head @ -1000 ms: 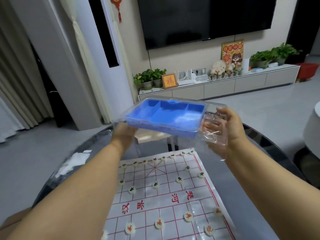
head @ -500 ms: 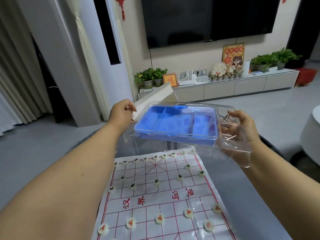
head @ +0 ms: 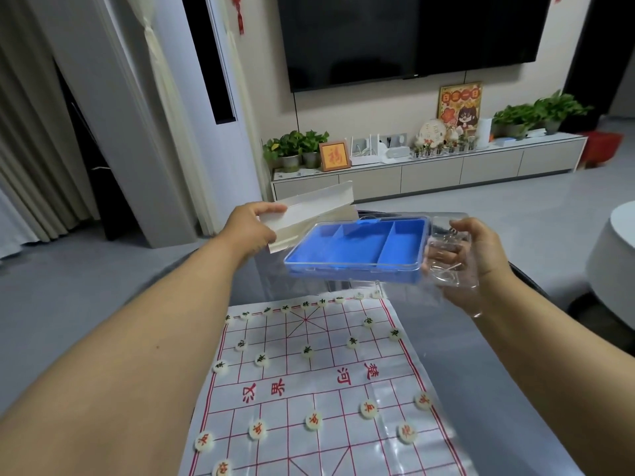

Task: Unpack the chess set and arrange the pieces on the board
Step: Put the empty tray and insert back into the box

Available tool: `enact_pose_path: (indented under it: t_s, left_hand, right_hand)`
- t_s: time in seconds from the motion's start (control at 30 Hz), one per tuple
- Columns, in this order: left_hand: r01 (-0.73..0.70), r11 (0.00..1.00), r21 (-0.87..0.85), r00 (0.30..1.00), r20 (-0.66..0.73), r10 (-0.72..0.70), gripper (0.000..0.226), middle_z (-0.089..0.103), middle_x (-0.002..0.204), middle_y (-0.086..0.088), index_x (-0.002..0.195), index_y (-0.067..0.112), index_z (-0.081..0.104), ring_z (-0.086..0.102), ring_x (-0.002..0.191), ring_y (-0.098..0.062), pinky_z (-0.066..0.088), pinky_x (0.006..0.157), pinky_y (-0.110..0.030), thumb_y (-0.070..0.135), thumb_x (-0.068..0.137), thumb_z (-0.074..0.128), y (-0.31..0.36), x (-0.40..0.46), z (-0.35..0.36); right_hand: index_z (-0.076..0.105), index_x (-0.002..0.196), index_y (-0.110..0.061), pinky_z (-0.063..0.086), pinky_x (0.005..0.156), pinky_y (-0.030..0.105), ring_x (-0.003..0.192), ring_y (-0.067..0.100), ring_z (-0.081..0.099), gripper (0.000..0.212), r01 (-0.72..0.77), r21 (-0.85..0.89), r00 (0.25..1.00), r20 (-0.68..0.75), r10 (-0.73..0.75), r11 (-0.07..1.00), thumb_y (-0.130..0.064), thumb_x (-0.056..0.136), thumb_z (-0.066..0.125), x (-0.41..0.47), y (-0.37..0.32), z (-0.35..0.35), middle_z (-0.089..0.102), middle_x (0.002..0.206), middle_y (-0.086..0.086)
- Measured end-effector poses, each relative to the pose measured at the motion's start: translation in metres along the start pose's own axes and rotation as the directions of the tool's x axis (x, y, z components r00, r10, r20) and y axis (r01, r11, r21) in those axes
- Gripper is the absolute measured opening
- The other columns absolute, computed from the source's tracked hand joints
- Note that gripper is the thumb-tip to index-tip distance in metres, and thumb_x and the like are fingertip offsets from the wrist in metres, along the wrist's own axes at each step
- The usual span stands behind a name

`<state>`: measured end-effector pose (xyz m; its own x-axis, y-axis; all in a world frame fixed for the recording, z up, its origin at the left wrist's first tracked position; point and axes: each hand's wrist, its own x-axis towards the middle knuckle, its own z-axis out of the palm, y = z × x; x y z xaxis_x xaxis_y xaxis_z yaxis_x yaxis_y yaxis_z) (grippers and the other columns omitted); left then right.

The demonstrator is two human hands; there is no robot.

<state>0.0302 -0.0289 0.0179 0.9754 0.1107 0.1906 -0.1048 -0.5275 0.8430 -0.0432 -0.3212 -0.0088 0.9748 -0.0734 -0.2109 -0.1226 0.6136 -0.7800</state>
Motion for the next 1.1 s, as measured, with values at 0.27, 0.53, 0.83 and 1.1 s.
enact_pose_path:
  t_s: [0.27,0.53,0.83,1.1]
  left_hand:
    - [0.031,0.998,0.054,0.996,0.082,-0.035,0.076,0.054,0.079,-0.001,0.116,0.034,0.066,0.049,0.064,-0.016,0.042,0.054,-0.023,-0.025,0.072,0.047,-0.006,-0.007,-0.005]
    - [-0.022,0.999,0.04,0.986,0.167,0.015,0.074,0.059,0.107,-0.001,0.125,0.026,0.061,0.056,0.081,-0.011,0.049,0.066,-0.022,-0.028,0.076,0.047,-0.008,-0.018,-0.003]
    - [-0.09,0.994,0.061,0.984,0.158,0.079,0.077,0.052,0.124,-0.001,0.12,0.03,0.063,0.059,0.107,-0.026,0.056,0.081,-0.035,-0.028,0.072,0.05,-0.017,-0.011,-0.002]
    - [-0.11,0.99,0.084,0.982,0.166,0.095,0.073,0.052,0.124,0.0,0.12,0.028,0.064,0.06,0.107,-0.025,0.056,0.084,-0.04,-0.026,0.072,0.05,-0.017,-0.015,0.0]
  right_hand:
    - [0.05,0.099,-0.008,0.042,0.055,0.023,0.053,0.015,0.046,0.025,0.047,0.098,0.995,-0.097,-0.037,0.994,-0.027,0.083,0.048,0.004,0.0,0.005,0.051,0.069,0.004]
    - [0.056,0.093,-0.007,0.045,0.06,0.024,0.061,0.021,0.059,0.034,0.105,0.119,0.973,-0.219,-0.078,0.987,-0.033,0.072,0.053,0.003,0.0,0.01,0.062,0.072,0.007]
    - [0.063,0.106,-0.003,0.059,0.071,0.037,0.08,0.028,0.072,0.051,0.156,0.023,0.941,-0.308,-0.141,0.988,-0.034,0.065,0.058,0.002,0.01,0.021,0.072,0.093,0.017]
    - [0.057,0.073,-0.01,0.05,0.046,0.022,0.053,0.018,0.059,0.017,0.17,-0.021,0.914,-0.37,-0.165,0.985,-0.023,0.084,0.054,-0.009,0.023,0.038,0.059,0.066,0.008]
